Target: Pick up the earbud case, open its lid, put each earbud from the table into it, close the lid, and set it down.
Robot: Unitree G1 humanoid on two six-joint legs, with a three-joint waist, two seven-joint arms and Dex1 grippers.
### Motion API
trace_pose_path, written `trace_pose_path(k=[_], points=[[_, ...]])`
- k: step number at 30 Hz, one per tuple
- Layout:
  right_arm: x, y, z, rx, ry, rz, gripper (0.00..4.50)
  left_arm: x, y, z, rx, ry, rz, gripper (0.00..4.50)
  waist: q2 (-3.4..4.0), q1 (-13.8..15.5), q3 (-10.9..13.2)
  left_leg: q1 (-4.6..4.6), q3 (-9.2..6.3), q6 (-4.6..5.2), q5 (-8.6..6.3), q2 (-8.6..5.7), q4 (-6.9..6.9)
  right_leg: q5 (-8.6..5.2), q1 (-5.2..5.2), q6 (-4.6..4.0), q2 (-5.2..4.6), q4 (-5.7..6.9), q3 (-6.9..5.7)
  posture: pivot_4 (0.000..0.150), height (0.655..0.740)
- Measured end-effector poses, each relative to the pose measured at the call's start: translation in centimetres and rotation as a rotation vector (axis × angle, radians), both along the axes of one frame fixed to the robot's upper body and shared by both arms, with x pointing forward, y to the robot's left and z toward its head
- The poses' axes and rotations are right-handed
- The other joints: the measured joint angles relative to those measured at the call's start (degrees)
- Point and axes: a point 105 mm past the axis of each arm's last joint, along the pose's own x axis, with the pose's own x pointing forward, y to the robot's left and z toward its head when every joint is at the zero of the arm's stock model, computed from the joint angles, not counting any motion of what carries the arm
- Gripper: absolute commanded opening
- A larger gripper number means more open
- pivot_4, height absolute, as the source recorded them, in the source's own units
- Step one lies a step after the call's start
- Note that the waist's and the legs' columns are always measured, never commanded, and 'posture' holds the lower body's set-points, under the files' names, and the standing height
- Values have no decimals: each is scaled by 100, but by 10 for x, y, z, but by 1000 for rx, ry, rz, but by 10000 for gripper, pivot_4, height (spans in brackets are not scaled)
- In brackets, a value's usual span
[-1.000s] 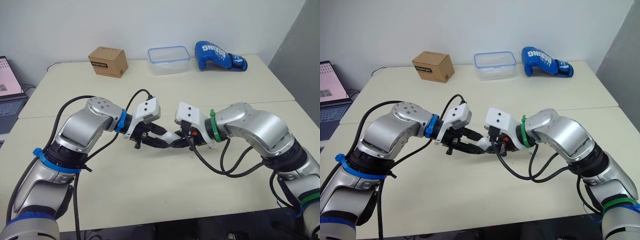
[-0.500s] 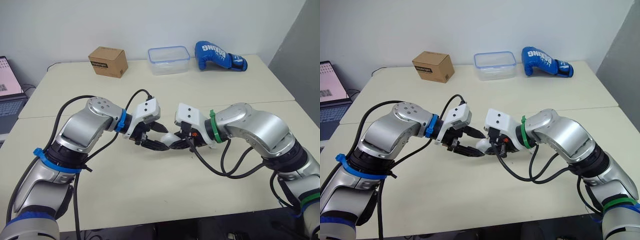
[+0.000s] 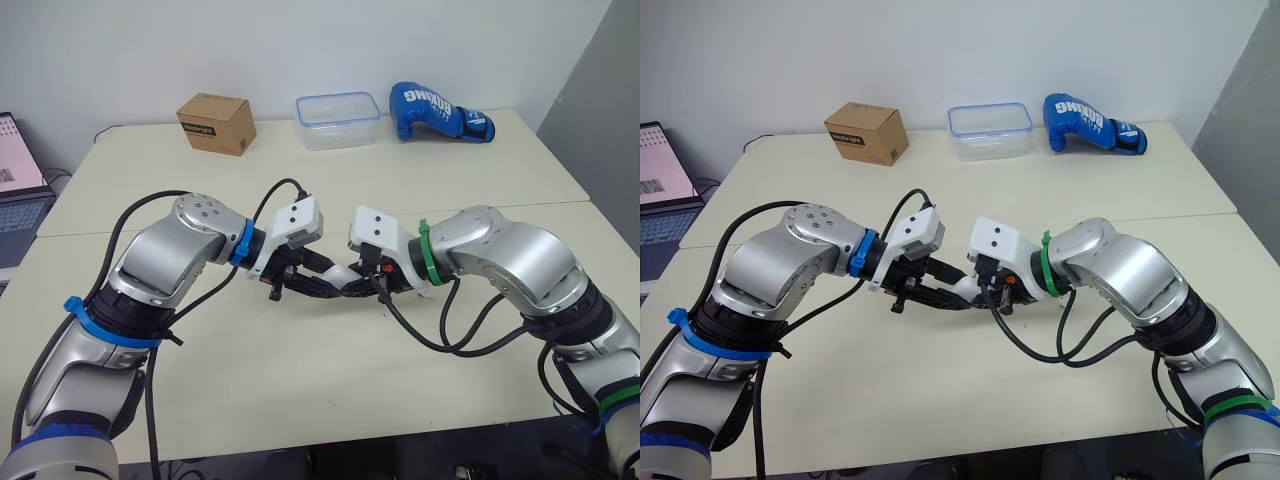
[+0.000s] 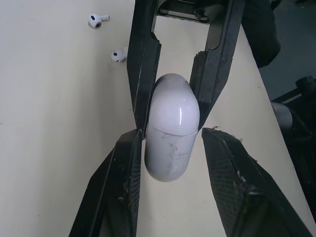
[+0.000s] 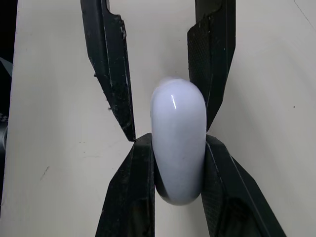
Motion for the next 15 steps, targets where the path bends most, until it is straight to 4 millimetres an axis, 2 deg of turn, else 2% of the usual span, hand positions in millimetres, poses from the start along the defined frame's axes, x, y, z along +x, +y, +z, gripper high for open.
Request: trace_pose_path(k=[5, 15], points=[[-1, -1, -2, -5, 17, 2, 8143, 0, 1, 0, 2, 7, 7, 8136, 0, -1, 0, 0, 1, 0, 0, 0, 0, 0, -1, 0, 0, 1, 0, 1500, 7307], [-2, -1, -2, -8, 27, 3, 8143, 0, 0, -1, 9, 2, 1, 8022, 0, -1, 0, 0, 1, 0, 0, 0, 0, 0, 0, 0, 0, 0, 0, 1500, 7307]])
